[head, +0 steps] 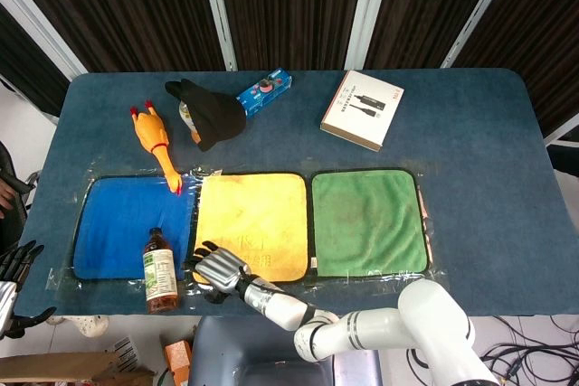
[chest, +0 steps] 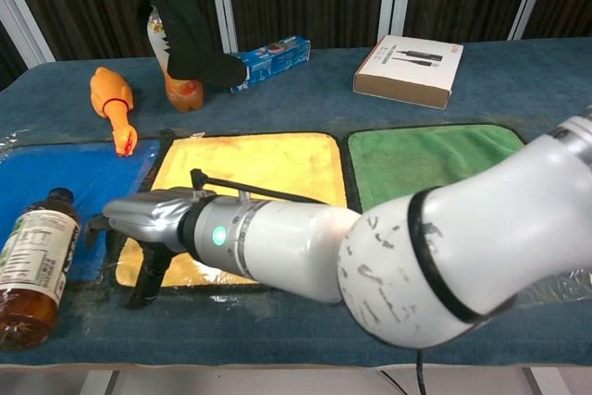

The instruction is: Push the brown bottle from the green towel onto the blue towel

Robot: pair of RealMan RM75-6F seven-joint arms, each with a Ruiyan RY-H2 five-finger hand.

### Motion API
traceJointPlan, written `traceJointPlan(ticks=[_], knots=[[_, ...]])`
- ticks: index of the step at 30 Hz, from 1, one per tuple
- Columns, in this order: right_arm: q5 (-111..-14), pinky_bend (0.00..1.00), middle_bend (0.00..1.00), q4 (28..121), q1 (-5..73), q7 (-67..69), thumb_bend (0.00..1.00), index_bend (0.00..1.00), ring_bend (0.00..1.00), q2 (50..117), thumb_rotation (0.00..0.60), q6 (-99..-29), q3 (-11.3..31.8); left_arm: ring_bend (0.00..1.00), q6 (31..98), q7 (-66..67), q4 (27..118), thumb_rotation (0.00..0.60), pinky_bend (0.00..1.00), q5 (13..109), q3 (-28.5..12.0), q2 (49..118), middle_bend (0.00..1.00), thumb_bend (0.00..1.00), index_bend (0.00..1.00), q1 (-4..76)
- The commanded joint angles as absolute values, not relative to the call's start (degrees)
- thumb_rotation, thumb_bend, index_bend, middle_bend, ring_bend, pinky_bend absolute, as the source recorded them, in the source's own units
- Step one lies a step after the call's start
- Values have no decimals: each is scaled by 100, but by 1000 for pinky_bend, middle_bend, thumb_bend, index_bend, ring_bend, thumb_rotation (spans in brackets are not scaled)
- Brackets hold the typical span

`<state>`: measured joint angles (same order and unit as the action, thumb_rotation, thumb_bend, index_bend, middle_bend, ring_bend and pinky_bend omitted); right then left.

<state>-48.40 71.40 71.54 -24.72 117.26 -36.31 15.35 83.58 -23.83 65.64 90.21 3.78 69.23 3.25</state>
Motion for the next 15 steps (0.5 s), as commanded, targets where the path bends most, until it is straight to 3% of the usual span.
traceJointPlan(ticks=[1,12,15], knots=[[-4712,54,212,7079,7234,-2555,291,182,85,11813,600,-3687,1577,0,8376,-2414,6540,600,81,9016,375,6922,0,38,0,310],[-4911,51,205,7636,6946,-2538,290,173,84,11288,600,-4059,1389,0,8482,-2483,6518,600,81,9048,370,6896,0,38,0,262],[-5420,34,166,8297,6464,-2422,290,117,58,10613,600,-4541,1087,0,8554,-2519,6522,600,81,9053,346,6884,0,38,0,244]])
